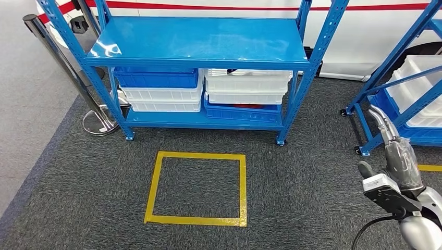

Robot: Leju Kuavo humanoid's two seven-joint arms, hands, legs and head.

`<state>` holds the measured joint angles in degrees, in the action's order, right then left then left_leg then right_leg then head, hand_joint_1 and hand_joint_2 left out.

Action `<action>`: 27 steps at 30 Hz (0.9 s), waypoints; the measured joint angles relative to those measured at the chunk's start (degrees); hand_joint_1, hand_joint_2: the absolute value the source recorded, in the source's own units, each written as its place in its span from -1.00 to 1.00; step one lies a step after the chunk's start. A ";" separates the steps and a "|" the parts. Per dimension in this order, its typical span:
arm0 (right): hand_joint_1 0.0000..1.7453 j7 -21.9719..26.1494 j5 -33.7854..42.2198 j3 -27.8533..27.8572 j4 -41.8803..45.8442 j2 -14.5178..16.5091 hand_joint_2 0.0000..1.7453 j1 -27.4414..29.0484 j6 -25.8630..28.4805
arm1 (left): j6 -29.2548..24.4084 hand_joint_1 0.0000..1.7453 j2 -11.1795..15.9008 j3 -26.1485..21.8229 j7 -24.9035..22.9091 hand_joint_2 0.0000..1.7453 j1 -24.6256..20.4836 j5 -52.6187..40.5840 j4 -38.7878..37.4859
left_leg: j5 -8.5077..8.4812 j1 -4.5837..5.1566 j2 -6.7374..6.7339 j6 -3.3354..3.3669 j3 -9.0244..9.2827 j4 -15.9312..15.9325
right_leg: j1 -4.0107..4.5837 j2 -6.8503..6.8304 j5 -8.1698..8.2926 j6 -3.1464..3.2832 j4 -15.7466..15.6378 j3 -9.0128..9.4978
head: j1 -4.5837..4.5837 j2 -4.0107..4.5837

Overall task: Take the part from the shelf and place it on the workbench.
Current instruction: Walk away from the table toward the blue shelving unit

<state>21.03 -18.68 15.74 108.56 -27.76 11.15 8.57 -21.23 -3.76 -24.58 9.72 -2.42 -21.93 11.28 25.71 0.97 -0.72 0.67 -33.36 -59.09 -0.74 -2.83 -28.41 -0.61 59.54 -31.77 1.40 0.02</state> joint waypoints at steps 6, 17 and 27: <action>-1.00 -0.01 0.22 0.00 -0.54 -0.74 -1.00 -0.18 0.08 | 1.22 -1.00 0.08 -0.70 0.02 -1.00 -0.01 0.73 0.00 | 0.40 0.35 -0.02 1.15 -0.17 -0.04 | -0.36 -0.05 0.42 -0.94 -0.77 0.44 | 0.00 0.00; -1.00 -0.04 0.30 -0.04 -1.50 -1.26 -1.00 -0.48 0.31 | 1.69 -1.00 0.22 -0.99 0.08 -1.00 0.30 0.66 0.00 | 2.44 -0.27 1.23 2.39 4.49 2.38 | -1.48 2.73 -1.29 -3.25 11.58 -8.36 | -0.04 0.00; -1.00 -0.20 0.31 -0.02 -2.10 -1.13 -1.00 0.06 0.81 | 1.64 -1.00 0.25 -0.99 -0.05 -1.00 -0.12 0.03 0.00 | 1.99 -0.95 1.07 -1.27 -0.29 -10.81 | -1.34 2.94 0.69 0.48 0.05 -1.04 | -0.03 0.00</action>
<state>20.83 -18.37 15.71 106.46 -28.89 11.21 9.39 -19.59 -3.51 -25.57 9.67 -2.54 -21.90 11.28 27.69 0.03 0.35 -0.60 -33.65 -69.90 -2.08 0.11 -27.72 -0.12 59.60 -32.81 1.37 0.02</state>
